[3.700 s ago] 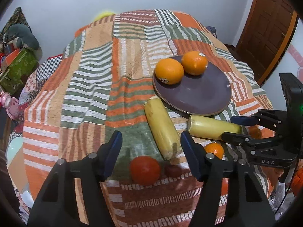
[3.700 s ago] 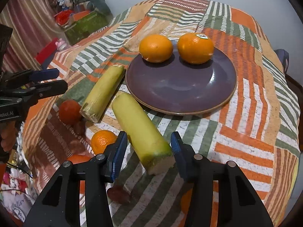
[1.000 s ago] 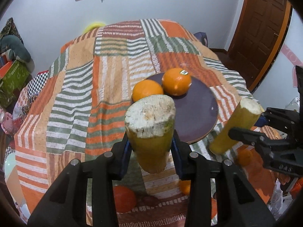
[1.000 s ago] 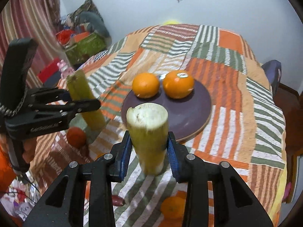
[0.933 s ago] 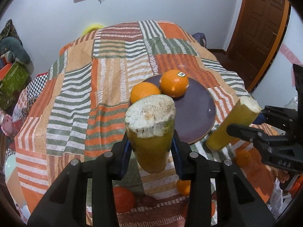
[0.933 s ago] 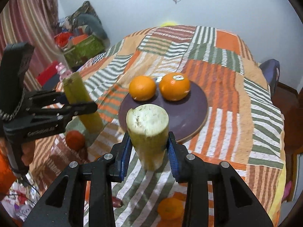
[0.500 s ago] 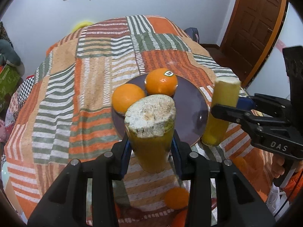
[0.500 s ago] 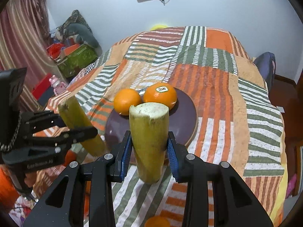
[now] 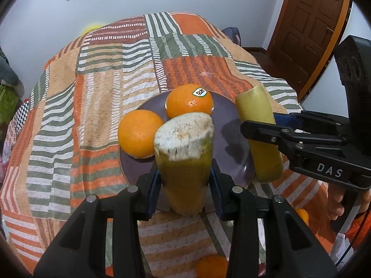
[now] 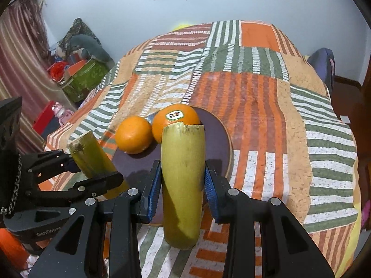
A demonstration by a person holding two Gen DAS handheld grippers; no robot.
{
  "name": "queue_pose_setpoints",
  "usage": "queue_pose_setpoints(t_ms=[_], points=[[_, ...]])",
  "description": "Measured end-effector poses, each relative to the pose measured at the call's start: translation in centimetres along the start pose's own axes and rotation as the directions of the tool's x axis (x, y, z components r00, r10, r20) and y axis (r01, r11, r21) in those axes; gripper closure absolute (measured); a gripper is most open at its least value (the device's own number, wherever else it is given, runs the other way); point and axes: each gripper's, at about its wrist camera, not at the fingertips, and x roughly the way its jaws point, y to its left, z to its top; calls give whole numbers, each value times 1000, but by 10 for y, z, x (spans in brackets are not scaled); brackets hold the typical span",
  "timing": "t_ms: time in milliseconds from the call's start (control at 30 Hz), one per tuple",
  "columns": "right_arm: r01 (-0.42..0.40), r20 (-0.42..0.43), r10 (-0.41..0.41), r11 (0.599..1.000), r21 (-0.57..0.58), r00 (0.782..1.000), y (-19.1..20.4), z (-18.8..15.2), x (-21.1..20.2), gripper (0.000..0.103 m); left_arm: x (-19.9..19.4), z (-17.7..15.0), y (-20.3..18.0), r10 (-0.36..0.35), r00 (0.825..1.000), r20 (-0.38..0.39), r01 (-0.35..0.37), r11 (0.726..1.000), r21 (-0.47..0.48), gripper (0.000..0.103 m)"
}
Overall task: Organize fruits
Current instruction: 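Lower both yellow cobs onto the plate beside the oranges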
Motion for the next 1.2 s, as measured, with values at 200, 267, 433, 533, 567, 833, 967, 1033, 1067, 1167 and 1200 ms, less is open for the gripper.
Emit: queue_pose_setpoints(t_ms=[200,267,433,533,567,833,967,1033,1067,1167,1200], points=[[19,-11,-18,1000,16,1000,-6,3,9,71,9,6,-4,13,1000,2,-13,1000,25,64],[24,-16,-24,999,25,1000,-8,4,12,71,13,8,-6,17,1000,1,-17,999,32,64],[38,-36,-36,998,43,999,-12,7,23,71,23,15,2,-3,1000,-11,3,1000,-6,64],[33,-56,-30,998,60,998,-15,6,29,71,28,17,7,-17,1000,-18,16,1000,-26,64],[34,-57,-31,998,58,998,-15,5,29,71,29,16,7,-19,1000,-18,18,999,-26,64],[42,-73,-42,999,9,996,-11,-3,15,69,34,18,6,-15,999,-31,14,1000,-22,64],[45,-67,-47,999,-27,997,-10,-9,3,69,32,17,7,-17,999,-34,16,1000,-21,64],[46,-71,-49,998,-45,996,-8,-12,0,69,31,18,9,-6,999,-47,6,1000,-15,64],[48,-78,-53,997,-60,996,-7,-15,-1,69,31,18,9,8,999,-52,-8,1000,-10,64],[42,-99,-49,997,-70,994,-5,-20,2,69,32,16,16,23,998,-65,-25,1000,-16,64],[40,-106,-47,997,-71,993,-3,-22,4,69,31,16,16,25,998,-66,-26,1000,-15,64]])
